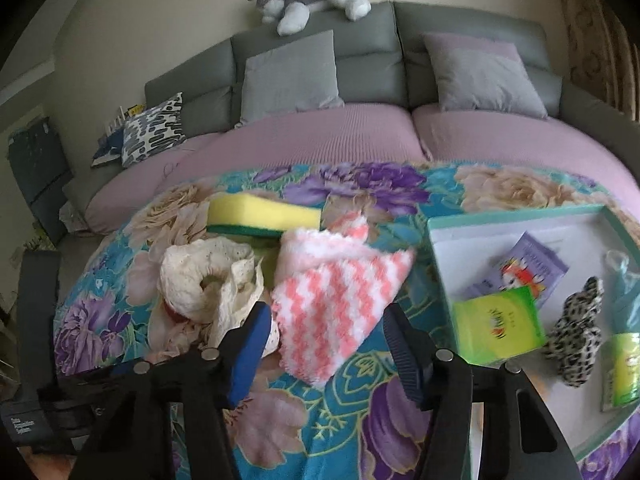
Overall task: Organize soft objects
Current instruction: 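Grasp the pink lace cloth with the left gripper while the right gripper grasps the cream lace cloth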
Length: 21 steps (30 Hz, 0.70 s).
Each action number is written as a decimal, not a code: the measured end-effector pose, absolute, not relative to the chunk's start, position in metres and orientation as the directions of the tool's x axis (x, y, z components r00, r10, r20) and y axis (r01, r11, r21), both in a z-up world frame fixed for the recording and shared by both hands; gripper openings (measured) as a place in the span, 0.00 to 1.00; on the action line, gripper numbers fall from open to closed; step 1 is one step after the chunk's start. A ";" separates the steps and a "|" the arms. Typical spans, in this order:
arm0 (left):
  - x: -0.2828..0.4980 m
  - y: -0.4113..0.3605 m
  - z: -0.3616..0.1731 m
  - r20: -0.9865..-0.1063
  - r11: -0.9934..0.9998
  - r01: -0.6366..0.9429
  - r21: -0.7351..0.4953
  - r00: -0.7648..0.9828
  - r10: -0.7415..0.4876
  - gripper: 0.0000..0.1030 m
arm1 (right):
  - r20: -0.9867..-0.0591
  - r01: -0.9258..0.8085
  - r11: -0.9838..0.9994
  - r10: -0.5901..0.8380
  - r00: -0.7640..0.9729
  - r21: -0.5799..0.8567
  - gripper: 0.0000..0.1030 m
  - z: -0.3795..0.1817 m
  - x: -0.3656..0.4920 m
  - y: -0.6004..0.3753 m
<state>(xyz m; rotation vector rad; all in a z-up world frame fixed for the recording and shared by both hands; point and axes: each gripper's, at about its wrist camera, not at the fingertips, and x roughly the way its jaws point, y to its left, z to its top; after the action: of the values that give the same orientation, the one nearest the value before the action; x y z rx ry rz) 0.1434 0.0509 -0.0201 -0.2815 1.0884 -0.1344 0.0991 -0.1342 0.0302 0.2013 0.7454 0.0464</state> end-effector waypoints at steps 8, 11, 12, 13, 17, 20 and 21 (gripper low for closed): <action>0.142 0.051 -0.019 -0.834 0.936 0.026 -0.350 0.446 -0.324 0.32 | -0.656 -0.029 0.952 0.232 0.718 0.305 0.49 0.026 0.104 -0.125; 0.142 0.049 -0.019 -0.826 0.927 0.046 -0.372 0.439 -0.353 0.21 | -0.653 -0.041 0.947 0.250 0.714 0.318 0.49 0.024 0.105 -0.121; 0.142 0.049 -0.018 -0.822 0.924 0.050 -0.379 0.440 -0.361 0.17 | -0.652 -0.043 0.946 0.255 0.714 0.323 0.49 0.024 0.105 -0.120; 0.142 0.049 -0.018 -0.820 0.922 0.053 -0.382 0.442 -0.365 0.16 | -0.649 -0.046 0.941 0.265 0.713 0.334 0.48 0.024 0.105 -0.120; 0.141 0.053 -0.015 -0.811 0.918 0.053 -0.394 0.450 -0.374 0.13 | -0.645 -0.059 0.927 0.303 0.702 0.371 0.45 0.021 0.108 -0.115; 0.142 0.059 -0.015 -0.809 0.916 0.044 -0.399 0.453 -0.375 0.13 | -0.643 -0.073 0.918 0.327 0.693 0.389 0.40 0.019 0.110 -0.109; 0.142 0.062 -0.016 -0.809 0.914 0.040 -0.403 0.452 -0.376 0.13 | -0.641 -0.078 0.915 0.335 0.690 0.395 0.40 0.019 0.111 -0.108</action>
<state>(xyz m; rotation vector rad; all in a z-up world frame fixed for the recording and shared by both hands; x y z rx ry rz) 0.1419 0.0620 -0.0157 -0.3496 1.0766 -0.2637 0.1106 -0.1081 0.0186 0.3535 0.7784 0.2361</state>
